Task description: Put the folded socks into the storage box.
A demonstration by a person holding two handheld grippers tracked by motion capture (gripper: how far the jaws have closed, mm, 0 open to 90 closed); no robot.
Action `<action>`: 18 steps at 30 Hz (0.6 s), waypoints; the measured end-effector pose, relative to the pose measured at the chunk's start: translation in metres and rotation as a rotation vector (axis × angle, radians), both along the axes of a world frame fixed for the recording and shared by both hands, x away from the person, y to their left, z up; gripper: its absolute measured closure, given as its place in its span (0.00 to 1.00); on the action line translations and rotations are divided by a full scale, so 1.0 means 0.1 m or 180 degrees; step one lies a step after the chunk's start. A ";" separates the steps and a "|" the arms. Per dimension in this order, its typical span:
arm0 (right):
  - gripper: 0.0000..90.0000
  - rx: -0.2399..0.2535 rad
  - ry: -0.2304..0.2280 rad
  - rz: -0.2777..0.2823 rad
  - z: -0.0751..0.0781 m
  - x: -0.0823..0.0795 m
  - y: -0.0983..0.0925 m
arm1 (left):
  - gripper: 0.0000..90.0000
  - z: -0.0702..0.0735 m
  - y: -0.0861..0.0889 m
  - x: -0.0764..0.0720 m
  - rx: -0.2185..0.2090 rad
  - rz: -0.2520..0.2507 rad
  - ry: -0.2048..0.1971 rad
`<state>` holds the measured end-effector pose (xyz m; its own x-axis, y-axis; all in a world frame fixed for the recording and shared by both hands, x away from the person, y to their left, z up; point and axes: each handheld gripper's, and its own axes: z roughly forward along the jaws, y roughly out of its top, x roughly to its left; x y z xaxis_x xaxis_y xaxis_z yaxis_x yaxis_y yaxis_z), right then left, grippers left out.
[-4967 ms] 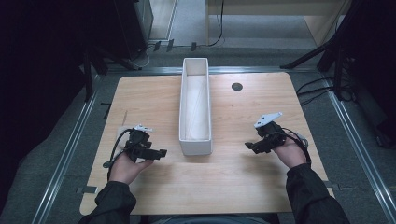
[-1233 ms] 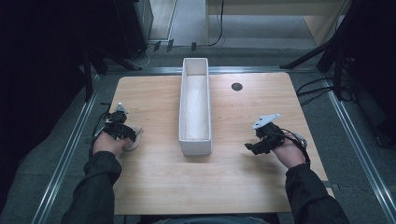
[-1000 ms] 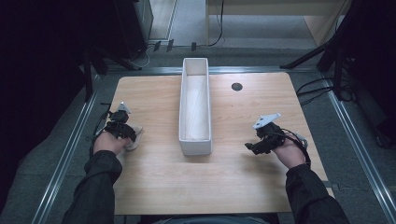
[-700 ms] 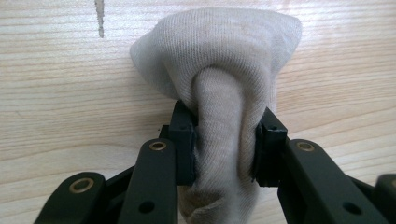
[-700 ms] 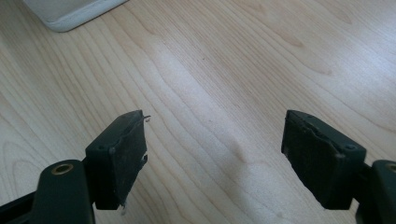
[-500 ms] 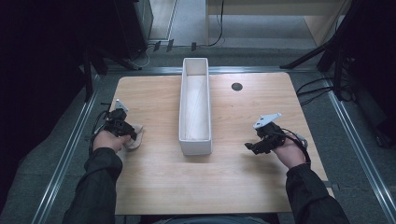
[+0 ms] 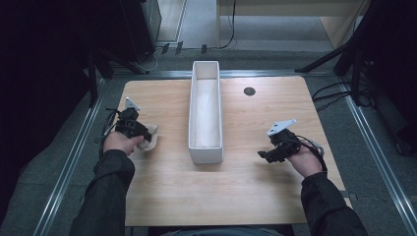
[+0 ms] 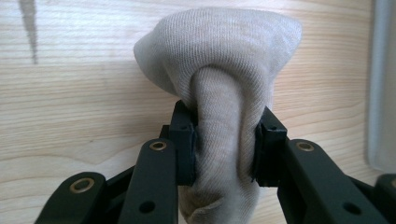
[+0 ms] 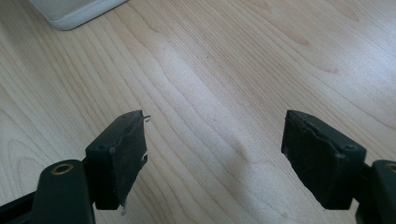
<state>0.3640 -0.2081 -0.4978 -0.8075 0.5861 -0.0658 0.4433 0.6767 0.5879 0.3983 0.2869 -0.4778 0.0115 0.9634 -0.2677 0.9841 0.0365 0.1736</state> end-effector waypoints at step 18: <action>0.25 -0.0004 0.0031 -0.0004 -0.01 -0.01 -0.01 | 0.74 0.50 -0.50 0.00 -0.0084 -0.0135 -0.0072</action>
<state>0.3633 -0.2088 -0.4988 -0.8075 0.5870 -0.0588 0.4497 0.6769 0.5827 0.3986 0.2366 -0.4281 0.0587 0.9545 -0.2924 0.9807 -0.0005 0.1954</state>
